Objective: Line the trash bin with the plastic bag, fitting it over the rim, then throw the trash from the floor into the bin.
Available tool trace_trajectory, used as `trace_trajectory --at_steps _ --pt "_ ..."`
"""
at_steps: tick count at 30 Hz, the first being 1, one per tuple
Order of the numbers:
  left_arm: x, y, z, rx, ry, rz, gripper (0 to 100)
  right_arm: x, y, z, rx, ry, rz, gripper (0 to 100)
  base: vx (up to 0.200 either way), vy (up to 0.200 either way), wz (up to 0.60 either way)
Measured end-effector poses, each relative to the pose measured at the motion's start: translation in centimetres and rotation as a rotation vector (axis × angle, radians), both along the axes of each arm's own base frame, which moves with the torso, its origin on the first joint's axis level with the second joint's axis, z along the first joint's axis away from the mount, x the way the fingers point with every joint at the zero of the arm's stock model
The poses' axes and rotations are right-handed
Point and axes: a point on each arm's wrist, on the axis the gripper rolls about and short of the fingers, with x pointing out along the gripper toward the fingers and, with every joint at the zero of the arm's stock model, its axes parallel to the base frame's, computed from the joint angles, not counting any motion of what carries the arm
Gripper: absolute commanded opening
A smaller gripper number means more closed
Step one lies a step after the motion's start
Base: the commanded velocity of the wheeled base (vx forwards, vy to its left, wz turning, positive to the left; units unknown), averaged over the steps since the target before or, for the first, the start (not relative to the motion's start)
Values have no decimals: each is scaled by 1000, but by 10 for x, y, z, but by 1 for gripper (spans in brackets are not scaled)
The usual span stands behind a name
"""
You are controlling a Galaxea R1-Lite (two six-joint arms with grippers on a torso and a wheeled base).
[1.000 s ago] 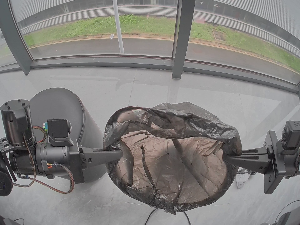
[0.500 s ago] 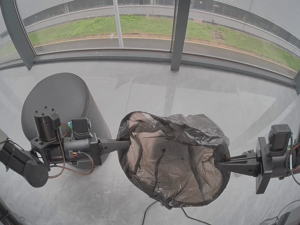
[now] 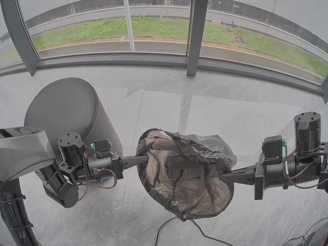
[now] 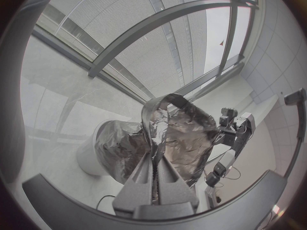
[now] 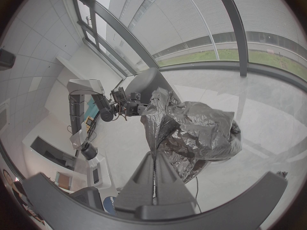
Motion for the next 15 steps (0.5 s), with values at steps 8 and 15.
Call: trace_trajectory --at_steps 8,15 --pt "7 -1 -13 -46 111 7 0 40 12 -35 16 93 -45 0 0 0 0" --pt "27 -9 -17 -99 173 1 0 69 13 -66 54 194 -131 0 0 0 0"
